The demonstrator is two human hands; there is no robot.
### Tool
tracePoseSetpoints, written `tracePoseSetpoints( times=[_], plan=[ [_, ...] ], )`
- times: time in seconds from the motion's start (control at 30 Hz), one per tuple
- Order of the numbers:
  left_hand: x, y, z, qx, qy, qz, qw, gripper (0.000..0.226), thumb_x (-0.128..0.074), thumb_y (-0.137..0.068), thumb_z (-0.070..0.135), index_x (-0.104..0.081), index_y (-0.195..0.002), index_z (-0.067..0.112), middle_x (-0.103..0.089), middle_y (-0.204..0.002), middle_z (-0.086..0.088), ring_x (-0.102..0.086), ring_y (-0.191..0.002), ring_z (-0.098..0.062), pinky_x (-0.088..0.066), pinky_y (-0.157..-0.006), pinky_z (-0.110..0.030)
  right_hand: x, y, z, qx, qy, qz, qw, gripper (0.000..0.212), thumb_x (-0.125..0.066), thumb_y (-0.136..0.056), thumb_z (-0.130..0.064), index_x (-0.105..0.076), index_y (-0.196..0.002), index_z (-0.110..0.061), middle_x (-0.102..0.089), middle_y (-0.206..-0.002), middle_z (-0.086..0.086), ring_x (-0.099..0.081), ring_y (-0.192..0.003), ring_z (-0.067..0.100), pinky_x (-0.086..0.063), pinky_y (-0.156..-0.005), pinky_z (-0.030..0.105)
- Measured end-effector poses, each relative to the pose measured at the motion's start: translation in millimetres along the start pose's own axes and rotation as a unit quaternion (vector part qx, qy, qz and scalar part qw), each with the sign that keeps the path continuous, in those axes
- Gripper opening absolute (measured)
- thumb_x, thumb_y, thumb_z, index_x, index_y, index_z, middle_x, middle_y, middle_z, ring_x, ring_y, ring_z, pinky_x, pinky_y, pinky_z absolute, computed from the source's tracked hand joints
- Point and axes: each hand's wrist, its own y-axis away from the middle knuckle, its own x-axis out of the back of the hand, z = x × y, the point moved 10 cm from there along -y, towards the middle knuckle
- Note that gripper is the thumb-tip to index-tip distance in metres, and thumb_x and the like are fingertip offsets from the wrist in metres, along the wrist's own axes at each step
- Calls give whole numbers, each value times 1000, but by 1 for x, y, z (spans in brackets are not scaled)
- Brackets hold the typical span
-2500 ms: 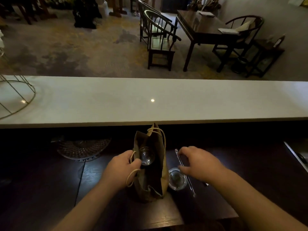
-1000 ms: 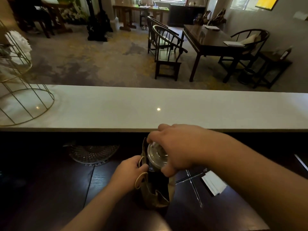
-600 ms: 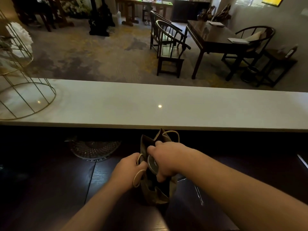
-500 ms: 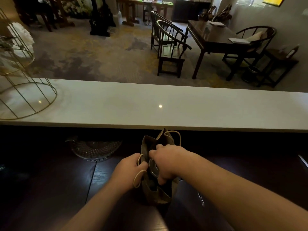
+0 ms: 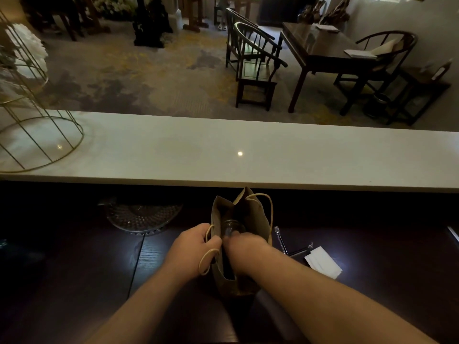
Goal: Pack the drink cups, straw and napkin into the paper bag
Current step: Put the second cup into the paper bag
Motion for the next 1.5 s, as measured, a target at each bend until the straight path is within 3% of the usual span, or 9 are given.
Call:
tracePoseSetpoints(
  times=[0.23, 0.4, 0.67, 0.83, 0.9, 1.0, 1.1, 1.27, 1.5],
  plan=[
    [-5, 2, 3, -10, 8, -4, 1000, 21, -57, -84, 45, -56, -64, 39, -59, -58, 10, -52, -57, -7, -45, -60, -34, -17, -5, -1, -37, -68, -58, 995, 65, -62, -98, -12, -31, -156, -15, -42, -151, 16, -47, -133, 40, -44, -107, 52],
    [-9, 5, 1, -5, 14, -14, 1000, 25, -60, -88, 43, -60, -72, 23, -63, -64, 5, -54, -58, -8, -46, -60, -35, -19, -6, -4, -29, -71, -32, 997, 53, -56, -102, -12, -38, -152, -10, -41, -154, 16, -45, -137, 37, -41, -110, 48],
    [-10, 11, 0, 4, 17, -8, 1000, 31, -57, -84, 54, -60, -71, 26, -65, -63, 6, -56, -58, -8, -47, -60, -34, -19, -5, -4, -21, -73, -42, 996, 54, -48, -107, -26, -31, -156, -14, -38, -158, 14, -38, -143, 35, -32, -116, 47],
    [-11, 14, 1, 6, 1, -9, 1000, 32, -57, -85, 54, -61, -72, 25, -66, -64, 4, -55, -58, -8, -46, -60, -34, -21, -7, -9, -6, -66, -24, 997, 46, -40, -109, -19, -34, -154, -7, -39, -157, 15, -39, -143, 34, -41, -104, 19],
    [-11, 15, 2, 9, 5, -10, 1000, 37, -53, -78, 61, -61, -72, 25, -65, -64, 5, -54, -57, -7, -46, -59, -34, -22, -9, -12, 6, -52, -9, 999, 49, -40, -110, -24, -31, -156, -11, -36, -160, 14, -36, -144, 34, -36, -112, 30],
    [-13, 16, 1, 13, 2, -11, 1000, 42, -51, -75, 63, -61, -74, 23, -66, -65, 2, -53, -55, -7, -46, -58, -34, -16, -4, -17, 36, -31, -9, 999, 46, -37, -110, -20, -33, -155, -7, -36, -160, 16, -36, -145, 32, -39, -106, 19],
    [-15, 17, -1, 15, 3, -10, 1000, 40, -54, -81, 60, -65, -79, 21, -72, -75, -5, -55, -56, -7, -48, -58, -34, -13, -1, -19, 48, -12, -1, 999, 49, -39, -110, -20, -29, -157, -9, -32, -162, 15, -30, -148, 31, -23, -118, 37],
    [-16, 18, 2, 10, -14, -8, 1000, 35, -56, -85, 53, -65, -81, 19, -73, -78, -6, -53, -56, -6, -45, -57, -32, -14, 2, -16, 23, 40, -3, 999, 51, -40, -110, -20, -26, -158, -8, -28, -164, 13, -25, -150, 29, -16, -119, 40],
    [-7, 14, 6, 6, -8, 1, 1000, 31, -62, -92, 44, -59, -71, 20, -63, -62, 6, -51, -54, -3, -42, -58, -30, -19, -2, -14, 13, 17, -44, 999, 62, -52, -105, -26, -25, -159, -16, -30, -162, 13, -31, -146, 37, -31, -115, 53]
  ],
)
